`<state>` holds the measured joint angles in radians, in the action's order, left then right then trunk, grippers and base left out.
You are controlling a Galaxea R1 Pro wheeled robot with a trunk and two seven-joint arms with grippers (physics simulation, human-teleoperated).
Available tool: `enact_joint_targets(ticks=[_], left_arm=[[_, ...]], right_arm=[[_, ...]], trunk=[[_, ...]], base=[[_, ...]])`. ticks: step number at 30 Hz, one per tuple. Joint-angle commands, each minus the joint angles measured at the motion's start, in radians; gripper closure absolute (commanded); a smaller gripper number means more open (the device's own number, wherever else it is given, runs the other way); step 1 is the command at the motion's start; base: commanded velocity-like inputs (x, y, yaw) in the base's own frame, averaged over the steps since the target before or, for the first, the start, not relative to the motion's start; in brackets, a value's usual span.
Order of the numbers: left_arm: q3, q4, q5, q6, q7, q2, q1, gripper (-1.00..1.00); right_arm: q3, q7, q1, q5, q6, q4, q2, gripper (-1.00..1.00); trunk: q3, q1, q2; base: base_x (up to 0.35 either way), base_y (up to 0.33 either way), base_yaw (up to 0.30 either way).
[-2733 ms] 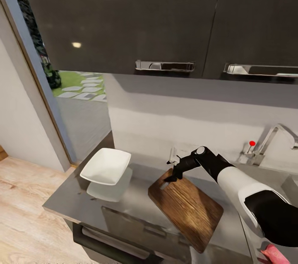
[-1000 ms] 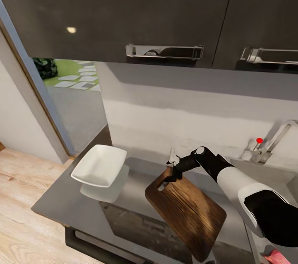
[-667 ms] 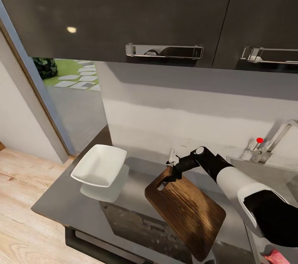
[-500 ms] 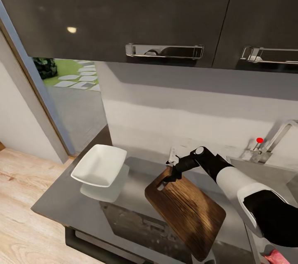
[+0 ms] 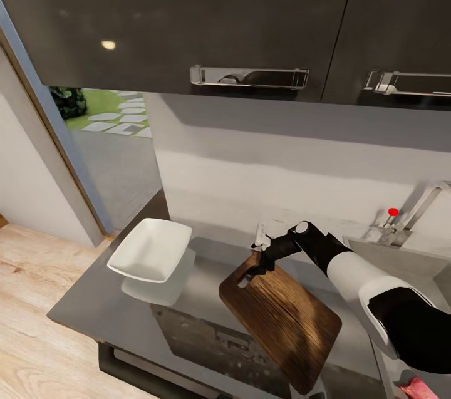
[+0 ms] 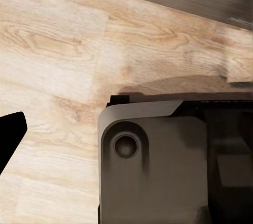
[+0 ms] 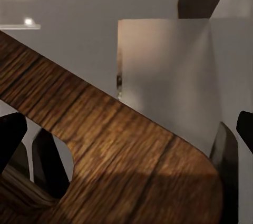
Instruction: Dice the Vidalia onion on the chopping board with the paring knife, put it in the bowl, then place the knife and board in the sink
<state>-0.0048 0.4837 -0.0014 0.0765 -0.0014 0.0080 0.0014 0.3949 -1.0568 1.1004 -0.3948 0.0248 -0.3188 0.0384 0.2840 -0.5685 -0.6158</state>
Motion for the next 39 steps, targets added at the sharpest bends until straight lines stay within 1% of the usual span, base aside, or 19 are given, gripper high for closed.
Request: enact_joint_targets(ticks=[1, 13, 24, 25, 35, 39], left_arm=[[0.000, 0.001, 0.000, 0.002, 0.000, 0.000, 0.000, -1.00], [0.000, 0.001, 0.000, 0.002, 0.000, 0.000, 0.000, -1.00], [0.000, 0.001, 0.000, 0.002, 0.000, 0.000, 0.000, -1.00], [0.000, 0.001, 0.000, 0.002, 0.000, 0.000, 0.000, -1.00], [0.000, 0.001, 0.000, 0.002, 0.000, 0.001, 0.000, -1.00], [0.000, 0.001, 0.000, 0.002, 0.000, 0.001, 0.000, -1.00]], right_arm=[[-0.002, -0.003, 0.000, -0.008, 0.002, -0.002, -0.001, -1.00], [-0.002, -0.003, 0.000, -0.009, 0.001, -0.002, -0.002, -1.00], [-0.002, -0.004, 0.000, -0.009, 0.001, -0.002, 0.001, -1.00], [-0.002, -0.004, 0.000, -0.009, 0.001, -0.002, 0.001, 1.00], [-0.002, -0.005, -0.001, -0.009, 0.001, -0.001, 0.002, 1.00], [-0.002, -0.005, 0.000, -0.009, 0.001, -0.002, 0.002, 1.00]], trunk=[[0.002, 0.000, -0.001], [0.014, 0.000, -0.001], [0.015, 0.000, -0.001], [0.015, 0.000, -0.001], [0.017, 0.000, -0.001], [0.014, 0.000, -0.001]], base=[[0.000, 0.000, 0.000], [0.000, 0.000, 0.000], [0.000, 0.000, 0.000], [0.000, 0.000, 0.000], [0.000, 0.000, 0.000], [0.000, 0.000, 0.000]])
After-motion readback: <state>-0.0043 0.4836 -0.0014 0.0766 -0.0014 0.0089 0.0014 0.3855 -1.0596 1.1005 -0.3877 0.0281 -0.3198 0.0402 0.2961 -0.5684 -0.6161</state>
